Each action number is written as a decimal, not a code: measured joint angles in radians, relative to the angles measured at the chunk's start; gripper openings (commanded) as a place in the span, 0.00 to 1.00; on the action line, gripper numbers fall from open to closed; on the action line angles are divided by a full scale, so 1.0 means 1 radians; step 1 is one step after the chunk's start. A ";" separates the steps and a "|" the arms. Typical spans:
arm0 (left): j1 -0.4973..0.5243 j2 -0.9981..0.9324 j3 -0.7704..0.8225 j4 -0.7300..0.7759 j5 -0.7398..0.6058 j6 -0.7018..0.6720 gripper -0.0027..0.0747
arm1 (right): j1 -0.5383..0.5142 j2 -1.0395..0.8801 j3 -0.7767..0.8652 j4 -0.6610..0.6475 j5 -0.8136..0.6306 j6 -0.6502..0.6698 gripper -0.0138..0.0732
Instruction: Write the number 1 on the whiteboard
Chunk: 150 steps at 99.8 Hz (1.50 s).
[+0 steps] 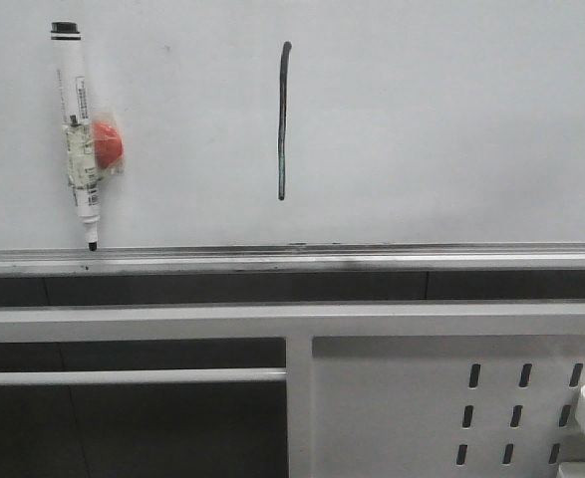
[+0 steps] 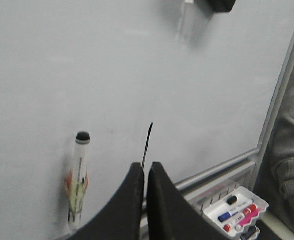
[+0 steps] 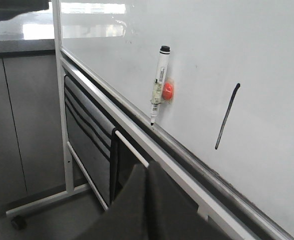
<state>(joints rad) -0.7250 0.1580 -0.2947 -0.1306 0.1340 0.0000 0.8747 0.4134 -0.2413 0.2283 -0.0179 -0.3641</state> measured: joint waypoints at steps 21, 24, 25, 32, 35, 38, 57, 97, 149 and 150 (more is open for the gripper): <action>0.000 -0.105 0.000 0.162 0.053 0.000 0.01 | 0.000 0.000 0.000 0.000 0.000 0.000 0.09; 0.002 -0.109 0.000 0.180 0.070 0.000 0.01 | 0.000 0.000 0.000 0.000 0.000 0.000 0.09; 0.002 -0.109 0.000 0.185 0.079 0.000 0.01 | 0.000 0.000 0.000 0.000 0.000 0.000 0.09; 0.032 -0.119 0.009 0.222 0.105 0.000 0.01 | 0.000 0.000 0.000 0.000 0.000 0.000 0.09; 0.056 -0.124 0.014 0.232 0.111 0.000 0.01 | 0.000 0.000 0.000 0.000 0.000 0.000 0.09; 0.095 -0.132 0.021 0.237 0.115 0.000 0.01 | 0.000 0.000 0.000 0.000 0.000 0.000 0.09; 0.393 -0.164 0.058 0.170 0.143 0.000 0.01 | 0.000 0.000 0.000 0.000 0.000 0.000 0.09; 0.841 -0.164 0.146 0.058 0.236 0.000 0.01 | 0.000 0.000 0.000 0.000 0.002 0.000 0.09; 0.806 -0.164 0.297 0.085 0.207 0.000 0.01 | 0.000 0.000 0.000 0.000 0.002 0.000 0.09; 0.802 -0.164 0.297 0.088 0.207 0.000 0.01 | 0.000 0.000 0.000 0.000 0.002 0.000 0.09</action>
<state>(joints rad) 0.0770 -0.0057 0.0021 -0.0424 0.3409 0.0000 0.8747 0.4134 -0.2413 0.2283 -0.0163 -0.3641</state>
